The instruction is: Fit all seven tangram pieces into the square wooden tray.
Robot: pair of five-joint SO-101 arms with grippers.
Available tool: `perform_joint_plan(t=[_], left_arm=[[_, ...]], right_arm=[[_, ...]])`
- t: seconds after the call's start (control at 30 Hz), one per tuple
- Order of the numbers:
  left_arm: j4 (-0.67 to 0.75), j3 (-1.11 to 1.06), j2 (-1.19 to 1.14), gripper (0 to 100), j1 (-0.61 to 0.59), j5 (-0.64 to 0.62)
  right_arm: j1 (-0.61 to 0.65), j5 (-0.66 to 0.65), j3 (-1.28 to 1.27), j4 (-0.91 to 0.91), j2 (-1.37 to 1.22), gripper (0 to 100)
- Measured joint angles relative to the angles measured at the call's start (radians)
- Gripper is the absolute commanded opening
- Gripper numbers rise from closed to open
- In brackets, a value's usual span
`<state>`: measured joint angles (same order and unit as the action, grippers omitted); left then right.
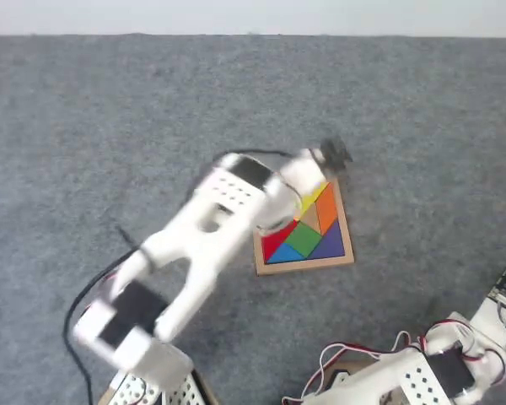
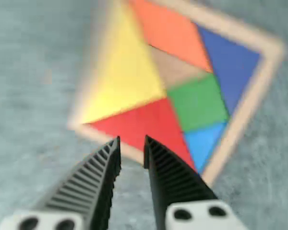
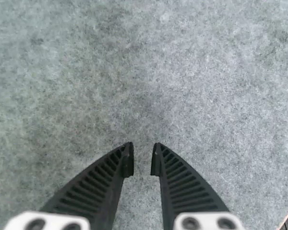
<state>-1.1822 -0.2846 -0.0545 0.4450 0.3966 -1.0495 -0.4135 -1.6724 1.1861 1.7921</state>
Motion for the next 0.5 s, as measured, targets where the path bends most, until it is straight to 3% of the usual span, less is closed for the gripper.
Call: perform_joint_plan(t=[0.23,0.33,0.5], left_arm=[[0.040,-0.141,0.397,7,-0.189,-0.166],[0.057,-0.278,0.559,7,-0.281,-0.173],[0.204,-0.578,0.839,7,-0.448,-0.176]], right_arm=[[0.031,0.002,0.000,-0.049,0.000,4.6],[0.152,0.002,0.000,-0.071,0.000,0.6],[0.465,0.002,0.000,-0.061,0.000,0.7]])
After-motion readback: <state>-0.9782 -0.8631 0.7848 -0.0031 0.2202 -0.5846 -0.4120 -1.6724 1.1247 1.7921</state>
